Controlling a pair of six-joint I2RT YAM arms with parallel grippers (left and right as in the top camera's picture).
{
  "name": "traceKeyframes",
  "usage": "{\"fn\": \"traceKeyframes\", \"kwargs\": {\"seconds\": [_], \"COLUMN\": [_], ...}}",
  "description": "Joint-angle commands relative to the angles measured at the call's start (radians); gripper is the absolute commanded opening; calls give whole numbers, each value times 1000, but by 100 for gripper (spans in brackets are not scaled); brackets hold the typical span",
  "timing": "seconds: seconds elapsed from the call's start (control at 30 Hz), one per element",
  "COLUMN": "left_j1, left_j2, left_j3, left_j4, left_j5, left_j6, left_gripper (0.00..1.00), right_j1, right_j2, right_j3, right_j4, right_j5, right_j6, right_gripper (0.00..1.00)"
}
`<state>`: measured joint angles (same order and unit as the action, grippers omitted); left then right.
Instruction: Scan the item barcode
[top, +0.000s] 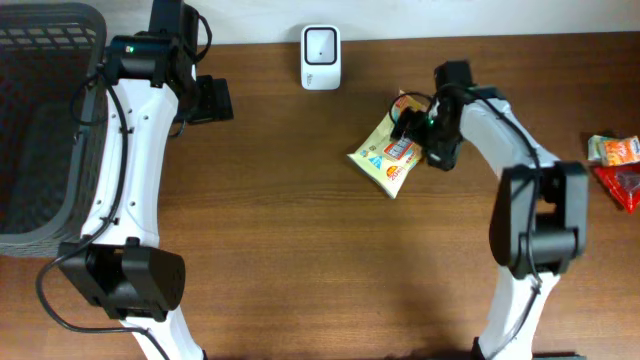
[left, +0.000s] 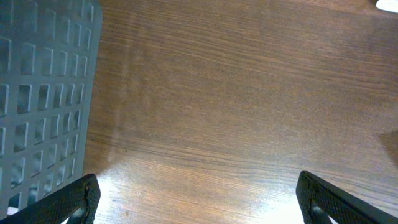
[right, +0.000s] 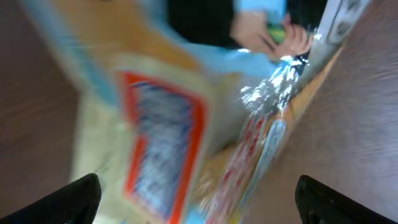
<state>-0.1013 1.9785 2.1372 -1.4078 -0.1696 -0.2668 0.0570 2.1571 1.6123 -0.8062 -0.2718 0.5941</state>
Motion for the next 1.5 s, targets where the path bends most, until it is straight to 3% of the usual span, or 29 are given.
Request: {"fn": "traceKeyframes", "kwargs": {"seconds": [0.0, 0.03, 0.07, 0.1, 0.23, 0.3, 0.47, 0.57, 0.7, 0.77, 0.83, 0.93, 1.0, 1.03, 1.07, 1.17, 1.27, 1.47], "left_j1": [4, 4, 4, 4, 4, 4, 4, 4, 4, 4, 3, 5, 5, 4, 4, 4, 4, 4], "left_j2": [-8, -8, -8, -8, -8, -8, -8, -8, -8, -8, -8, -8, -8, -8, -8, -8, -8, -8], "left_j3": [4, 4, 4, 4, 4, 4, 4, 4, 4, 4, 4, 4, 4, 4, 4, 4, 4, 4], "left_j4": [2, 2, 2, 2, 1, 1, 2, 2, 2, 2, 2, 2, 2, 2, 2, 2, 2, 2], "left_j5": [-8, -8, -8, -8, -8, -8, -8, -8, -8, -8, -8, -8, -8, -8, -8, -8, -8, -8], "left_j6": [-10, -10, -10, -10, -10, -10, -10, -10, -10, -10, -10, -10, -10, -10, -10, -10, -10, -10], "left_gripper": [99, 99, 99, 99, 99, 99, 99, 99, 99, 99, 99, 99, 99, 99, 99, 99, 99, 99], "right_j1": [-11, -11, -11, -12, -37, -31, 101, 171, 291, 386, 467, 527, 528, 514, 495, 423, 408, 428], "right_j2": [59, 72, 75, 74, 22, -105, -292, -188, -49, -12, -11, -13, -23, -25, -25, -24, -22, -22], "right_j3": [-5, -5, -5, -3, 40, 78, 82, 54, 53, 53, 54, 93, 205, 257, 315, 377, 258, -66], "right_j4": [59, 90, 109, 116, 82, -16, -127, -133, -136, -118, -91, -70, -150, -196, -255, -441, -495, -199], "right_j5": [-12, -13, -5, -5, 114, 404, 1228, 1356, 1340, 1275, 1122, 921, 841, 811, 762, 482, 418, 587], "right_j6": [37, 34, 31, 31, -101, -120, -119, -115, -115, -115, -115, -115, -115, -116, -142, -384, -525, -535], "right_gripper": [100, 85, 26, 4, 4, 4, 4, 4, 4, 10, 37, 41, 49, 55, 70, 88, 98, 99]}}
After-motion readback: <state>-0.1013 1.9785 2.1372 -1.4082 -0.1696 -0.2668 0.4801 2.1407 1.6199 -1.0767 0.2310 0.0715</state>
